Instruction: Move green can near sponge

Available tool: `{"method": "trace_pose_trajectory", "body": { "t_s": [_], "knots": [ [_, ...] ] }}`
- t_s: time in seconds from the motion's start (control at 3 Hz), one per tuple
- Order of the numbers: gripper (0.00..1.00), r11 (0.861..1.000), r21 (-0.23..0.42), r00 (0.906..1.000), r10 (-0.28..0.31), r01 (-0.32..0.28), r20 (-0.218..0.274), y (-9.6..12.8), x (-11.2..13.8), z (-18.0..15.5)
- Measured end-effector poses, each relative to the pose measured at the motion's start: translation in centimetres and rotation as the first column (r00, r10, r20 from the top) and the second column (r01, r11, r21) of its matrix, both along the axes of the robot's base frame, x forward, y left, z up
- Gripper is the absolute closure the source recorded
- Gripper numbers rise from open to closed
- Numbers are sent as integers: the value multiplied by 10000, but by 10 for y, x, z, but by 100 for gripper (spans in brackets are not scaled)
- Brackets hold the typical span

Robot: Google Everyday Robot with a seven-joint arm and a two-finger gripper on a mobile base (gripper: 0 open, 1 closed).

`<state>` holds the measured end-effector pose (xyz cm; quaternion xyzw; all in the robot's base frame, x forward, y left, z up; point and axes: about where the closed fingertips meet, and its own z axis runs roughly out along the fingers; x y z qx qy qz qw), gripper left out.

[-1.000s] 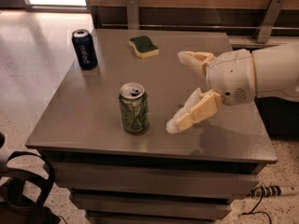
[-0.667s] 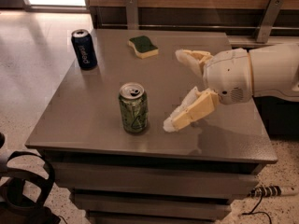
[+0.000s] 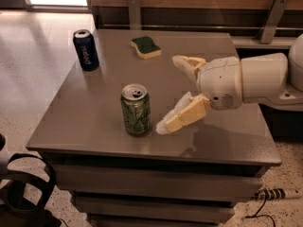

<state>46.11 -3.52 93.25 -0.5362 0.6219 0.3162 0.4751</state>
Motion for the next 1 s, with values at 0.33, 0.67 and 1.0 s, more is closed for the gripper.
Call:
{"method": "trace_pose_trajectory", "body": {
  "t_s": [0.33, 0.67, 1.0],
  "knots": [
    [0, 9983, 539, 9997, -220, 226, -119, 14, 12, -20],
    [0, 9935, 1084, 9993, -318, 339, -212, 24, 19, -37],
    [0, 9821, 1875, 9997, -118, 158, -224, 31, 18, -47]
  ]
}}
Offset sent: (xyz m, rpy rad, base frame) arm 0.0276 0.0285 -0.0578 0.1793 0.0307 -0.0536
